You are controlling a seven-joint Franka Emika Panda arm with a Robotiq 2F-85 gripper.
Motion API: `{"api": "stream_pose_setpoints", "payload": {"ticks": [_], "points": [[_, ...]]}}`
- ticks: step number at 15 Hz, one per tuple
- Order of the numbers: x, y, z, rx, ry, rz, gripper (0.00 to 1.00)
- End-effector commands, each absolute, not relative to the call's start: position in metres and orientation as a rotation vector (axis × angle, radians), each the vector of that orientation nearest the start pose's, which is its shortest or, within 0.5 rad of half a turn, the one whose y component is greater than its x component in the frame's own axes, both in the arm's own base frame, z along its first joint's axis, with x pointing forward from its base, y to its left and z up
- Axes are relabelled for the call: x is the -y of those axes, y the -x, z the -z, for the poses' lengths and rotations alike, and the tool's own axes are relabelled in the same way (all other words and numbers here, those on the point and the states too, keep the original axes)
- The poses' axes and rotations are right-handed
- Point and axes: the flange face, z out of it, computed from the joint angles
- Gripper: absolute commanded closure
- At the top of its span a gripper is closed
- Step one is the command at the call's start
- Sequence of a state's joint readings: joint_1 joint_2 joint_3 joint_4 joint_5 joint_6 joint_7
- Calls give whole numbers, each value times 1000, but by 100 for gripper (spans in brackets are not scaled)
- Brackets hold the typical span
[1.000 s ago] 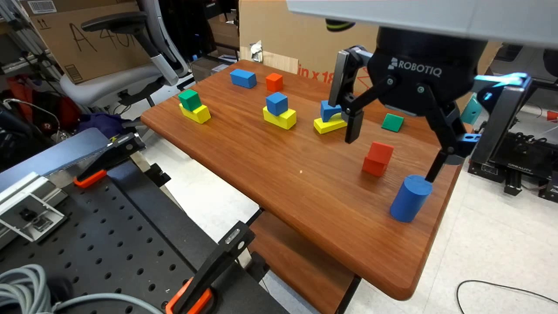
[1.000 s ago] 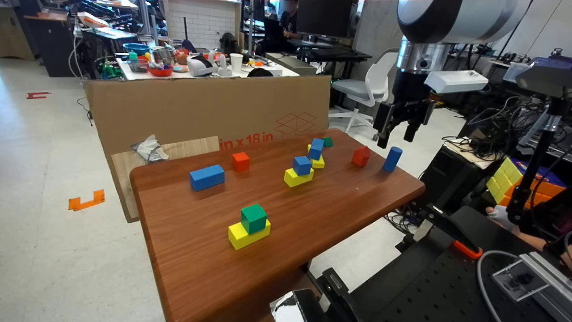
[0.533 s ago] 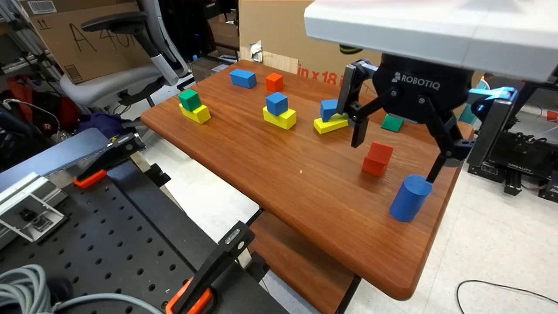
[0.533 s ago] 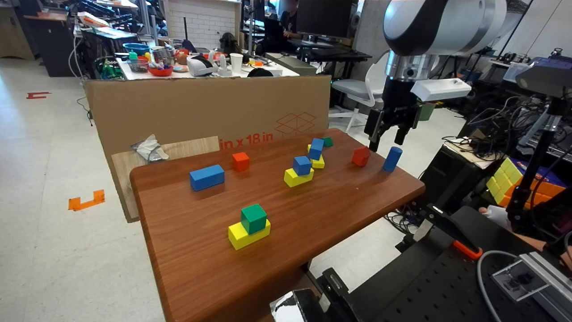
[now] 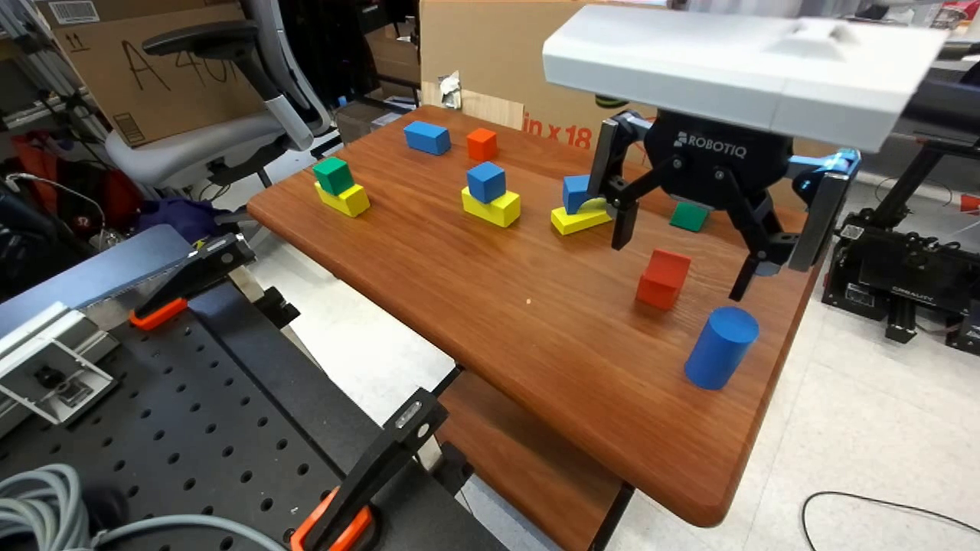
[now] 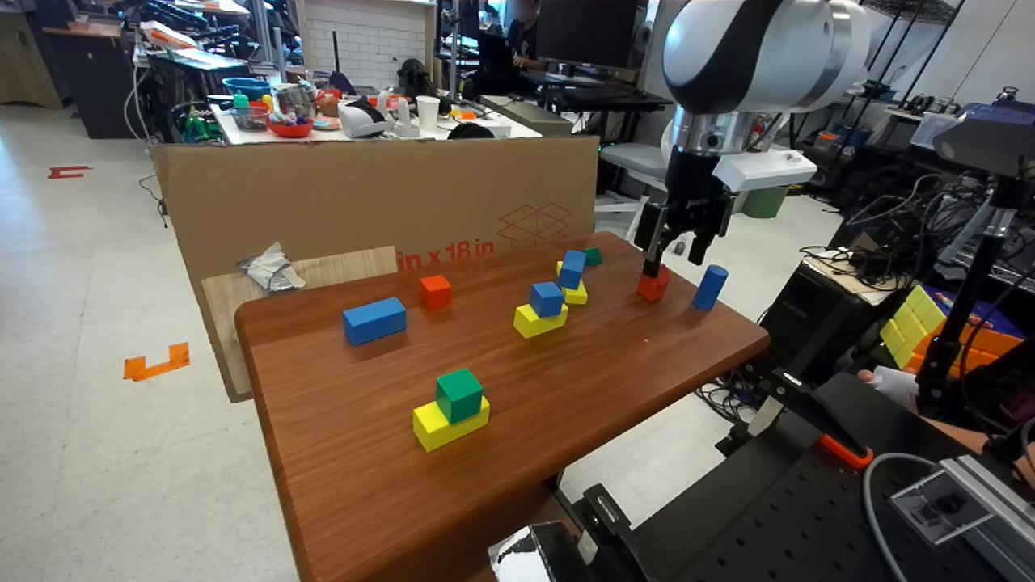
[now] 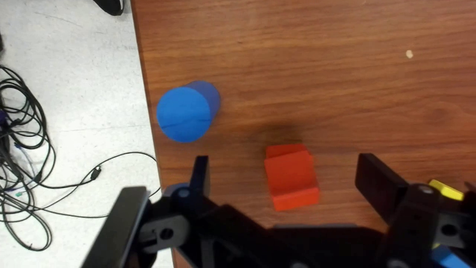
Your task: Remove the orange block from the top of the orange block
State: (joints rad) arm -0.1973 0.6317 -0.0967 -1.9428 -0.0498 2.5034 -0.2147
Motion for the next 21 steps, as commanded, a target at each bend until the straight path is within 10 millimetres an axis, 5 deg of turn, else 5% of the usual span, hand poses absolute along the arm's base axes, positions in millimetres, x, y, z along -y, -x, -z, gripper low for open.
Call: {"api": "stream_pose_setpoints", "payload": {"ticks": [1, 2, 4, 11, 17, 21], "points": [[171, -599, -145, 11, 3199, -102, 2], [170, -601, -144, 14, 3197, -99, 27], [167, -604, -145, 28, 3191, -96, 33], [154, -613, -154, 96, 3195, -78, 89], [109, -621, -186, 155, 3180, -3, 92], [71, -616, -186, 193, 3151, -6, 92]]}}
